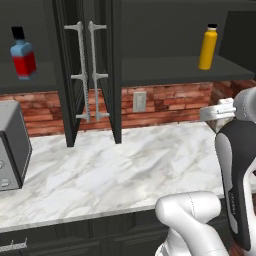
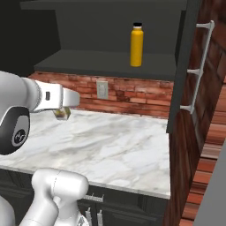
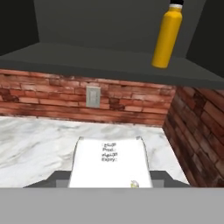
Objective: Sort all alcoholic drinks to one cabinet, and non-alcoholic drinks to the other.
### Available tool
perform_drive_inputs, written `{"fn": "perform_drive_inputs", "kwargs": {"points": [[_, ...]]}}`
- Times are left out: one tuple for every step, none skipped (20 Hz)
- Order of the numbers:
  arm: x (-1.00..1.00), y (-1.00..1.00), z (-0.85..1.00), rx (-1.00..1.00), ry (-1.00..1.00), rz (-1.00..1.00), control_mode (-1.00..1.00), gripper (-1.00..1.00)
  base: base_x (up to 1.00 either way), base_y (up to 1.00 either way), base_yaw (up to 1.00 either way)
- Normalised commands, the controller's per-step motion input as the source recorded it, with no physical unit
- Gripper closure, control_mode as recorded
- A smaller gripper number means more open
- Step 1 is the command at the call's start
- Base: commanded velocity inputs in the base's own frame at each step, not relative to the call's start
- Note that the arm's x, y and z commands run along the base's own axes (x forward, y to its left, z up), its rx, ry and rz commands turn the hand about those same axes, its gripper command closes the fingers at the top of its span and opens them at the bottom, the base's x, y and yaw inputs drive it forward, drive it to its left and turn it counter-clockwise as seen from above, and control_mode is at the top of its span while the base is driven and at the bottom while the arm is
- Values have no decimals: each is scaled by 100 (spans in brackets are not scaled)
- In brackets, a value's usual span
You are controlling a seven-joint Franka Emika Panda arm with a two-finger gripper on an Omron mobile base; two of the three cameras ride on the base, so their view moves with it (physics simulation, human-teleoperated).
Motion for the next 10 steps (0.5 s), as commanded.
{"fn": "perform_drive_inputs", "kwargs": {"points": [[0,0,12,0,-3,0,-100,100,0,0,0],[0,0,13,0,-3,0,-100,100,0,0,0],[0,0,10,0,-2,0,-100,100,0,0,0],[0,-1,13,0,0,0,-100,100,0,0,0],[0,0,17,0,0,0,-100,100,0,0,0],[0,-2,19,0,0,0,-100,100,0,0,0],[0,-4,21,0,0,0,-100,100,0,0,0],[0,-4,22,1,0,0,-100,100,0,0,0],[0,-5,23,1,0,0,-100,100,0,0,0],[0,-5,25,1,0,0,-100,100,0,0,0]]}}
